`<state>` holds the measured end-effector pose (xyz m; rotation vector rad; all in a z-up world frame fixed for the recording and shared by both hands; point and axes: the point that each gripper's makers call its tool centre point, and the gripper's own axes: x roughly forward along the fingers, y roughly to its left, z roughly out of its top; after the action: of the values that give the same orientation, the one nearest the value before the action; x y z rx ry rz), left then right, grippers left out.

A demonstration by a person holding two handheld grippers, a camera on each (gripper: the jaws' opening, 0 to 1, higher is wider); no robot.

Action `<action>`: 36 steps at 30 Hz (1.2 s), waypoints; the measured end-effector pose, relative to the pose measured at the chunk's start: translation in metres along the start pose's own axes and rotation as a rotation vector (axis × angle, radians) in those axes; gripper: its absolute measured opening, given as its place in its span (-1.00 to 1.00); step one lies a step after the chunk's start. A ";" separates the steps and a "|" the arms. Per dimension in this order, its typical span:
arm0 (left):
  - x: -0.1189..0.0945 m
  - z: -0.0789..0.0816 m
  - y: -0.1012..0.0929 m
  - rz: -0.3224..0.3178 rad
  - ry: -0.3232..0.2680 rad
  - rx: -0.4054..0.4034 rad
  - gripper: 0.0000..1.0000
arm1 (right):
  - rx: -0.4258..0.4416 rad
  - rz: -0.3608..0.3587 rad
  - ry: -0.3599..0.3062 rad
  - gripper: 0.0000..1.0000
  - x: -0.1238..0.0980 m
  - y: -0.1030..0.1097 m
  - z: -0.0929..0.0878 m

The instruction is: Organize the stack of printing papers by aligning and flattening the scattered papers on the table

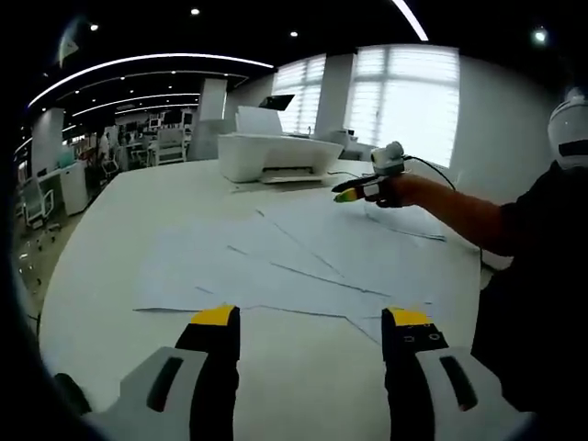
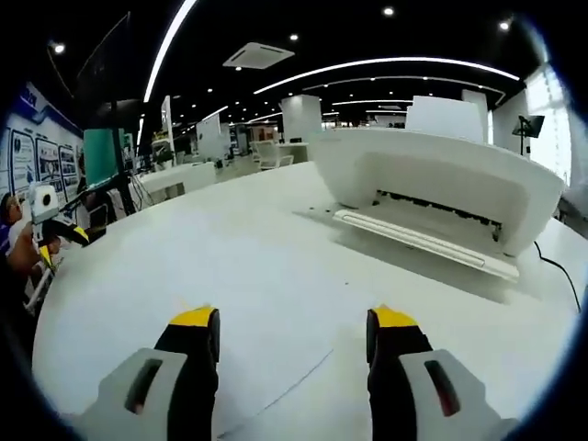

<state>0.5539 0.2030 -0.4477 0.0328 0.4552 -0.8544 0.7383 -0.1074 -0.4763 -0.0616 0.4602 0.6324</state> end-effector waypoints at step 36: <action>-0.005 -0.002 0.002 0.006 -0.002 -0.005 0.33 | -0.060 -0.040 0.030 0.46 0.030 -0.005 -0.013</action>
<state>0.5518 0.2085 -0.4475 0.0289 0.4552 -0.8471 0.7576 -0.0976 -0.5011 -0.1369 0.4685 0.6070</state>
